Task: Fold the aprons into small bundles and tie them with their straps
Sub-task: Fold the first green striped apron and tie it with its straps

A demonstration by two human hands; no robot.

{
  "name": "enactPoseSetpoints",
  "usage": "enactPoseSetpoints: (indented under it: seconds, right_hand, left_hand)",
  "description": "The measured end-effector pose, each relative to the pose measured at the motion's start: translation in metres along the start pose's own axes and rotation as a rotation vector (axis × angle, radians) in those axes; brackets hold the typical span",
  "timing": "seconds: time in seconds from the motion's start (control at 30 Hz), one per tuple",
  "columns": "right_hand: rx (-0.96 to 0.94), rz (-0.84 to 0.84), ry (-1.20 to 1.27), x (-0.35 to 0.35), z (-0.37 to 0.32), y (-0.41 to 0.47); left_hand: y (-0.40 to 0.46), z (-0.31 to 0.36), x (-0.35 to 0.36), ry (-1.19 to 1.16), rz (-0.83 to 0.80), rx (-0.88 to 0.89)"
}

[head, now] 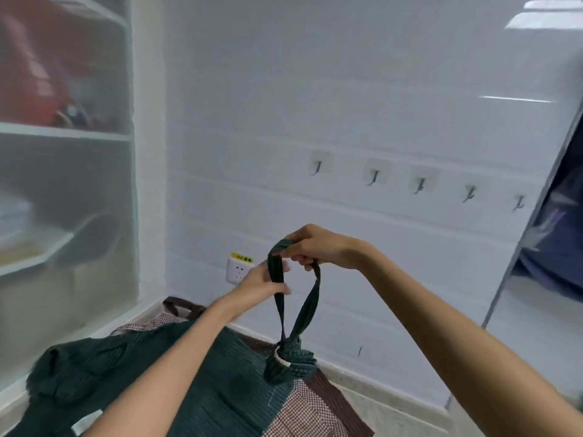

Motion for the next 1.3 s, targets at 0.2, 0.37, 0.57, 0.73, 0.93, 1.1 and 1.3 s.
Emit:
enactPoseSetpoints:
  seconds: [0.2, 0.37, 0.57, 0.73, 0.93, 1.1, 1.3]
  right_hand:
    - [0.035, 0.006, -0.056, -0.082, 0.032, 0.041]
    - [0.033, 0.112, -0.025, -0.147, 0.038, 0.075]
    - [-0.018, 0.336, 0.087, -0.212, 0.029, 0.121]
    - [-0.118, 0.871, -0.27, -0.258, 0.013, 0.14]
    - [-0.293, 1.04, -0.637, -0.253, -0.011, 0.144]
    - [-0.28, 0.952, -0.695, -0.251, 0.004, 0.153]
    - [-0.394, 0.926, -0.672, -0.232, 0.022, 0.147]
  left_hand:
    - [0.089, 0.065, -0.001, -0.009, -0.007, 0.132]
    - [0.152, 0.094, -0.018, 0.101, -0.058, 0.209]
    - [0.212, 0.114, -0.041, 0.151, -0.024, 0.245]
    - [0.255, 0.117, -0.074, 0.386, 0.243, 0.317]
    - [0.275, 0.116, -0.091, 0.53, 0.432, 0.282]
    - [0.279, 0.111, -0.087, 0.703, 0.37, 0.236]
    - [0.277, 0.105, -0.083, 0.788, 0.33, 0.214]
Point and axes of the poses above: each hand's wrist, its own y-axis towards the middle knuckle, its own x-axis out of the palm, z = x × y, the point moved 10 cm from there along y, towards the middle knuckle, and after that the axes turned 5 degrees about x, right-handed, at the moved point
